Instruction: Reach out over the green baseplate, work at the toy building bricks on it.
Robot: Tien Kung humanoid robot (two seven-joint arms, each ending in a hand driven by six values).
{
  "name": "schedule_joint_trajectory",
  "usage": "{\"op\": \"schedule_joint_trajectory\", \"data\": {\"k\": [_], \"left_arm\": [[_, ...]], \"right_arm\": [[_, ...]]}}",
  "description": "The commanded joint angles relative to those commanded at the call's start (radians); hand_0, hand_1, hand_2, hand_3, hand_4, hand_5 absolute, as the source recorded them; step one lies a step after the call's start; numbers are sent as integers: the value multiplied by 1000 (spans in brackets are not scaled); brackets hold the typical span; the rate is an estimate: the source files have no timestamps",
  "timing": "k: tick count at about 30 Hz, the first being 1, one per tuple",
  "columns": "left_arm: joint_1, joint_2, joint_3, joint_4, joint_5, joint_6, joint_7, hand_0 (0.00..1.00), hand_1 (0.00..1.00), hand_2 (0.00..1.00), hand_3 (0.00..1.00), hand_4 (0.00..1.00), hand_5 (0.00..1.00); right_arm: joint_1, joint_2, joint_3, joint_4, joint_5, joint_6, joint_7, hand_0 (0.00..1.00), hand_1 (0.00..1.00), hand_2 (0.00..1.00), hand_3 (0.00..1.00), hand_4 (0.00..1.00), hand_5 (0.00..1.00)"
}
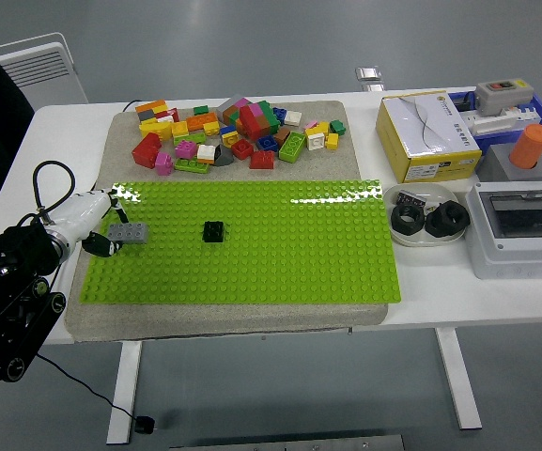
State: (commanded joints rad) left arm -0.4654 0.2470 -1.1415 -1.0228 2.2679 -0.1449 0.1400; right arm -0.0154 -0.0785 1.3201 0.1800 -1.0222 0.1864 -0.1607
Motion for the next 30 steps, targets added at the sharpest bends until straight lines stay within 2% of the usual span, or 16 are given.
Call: {"op": "schedule_joint_trajectory", "data": {"k": [20,25,30], "left_arm": [[-16,16,25,5,-13,-10,-5,998,998,981,477,896,2],[-29,29,43,3,-30,-20,-6,998,998,972,469,896,2],[-60,56,86,0,-57,-31,-10,998,998,970,466,900,2]], "right_arm": [[-1,-3,-7,0,3,0,1,686,678,823,960,875,998],[0,-4,-8,0,3,-1,1,685,675,823,960,875,998],[3,-6,-9,0,3,-1,2,685,675,822,958,875,998]]}}
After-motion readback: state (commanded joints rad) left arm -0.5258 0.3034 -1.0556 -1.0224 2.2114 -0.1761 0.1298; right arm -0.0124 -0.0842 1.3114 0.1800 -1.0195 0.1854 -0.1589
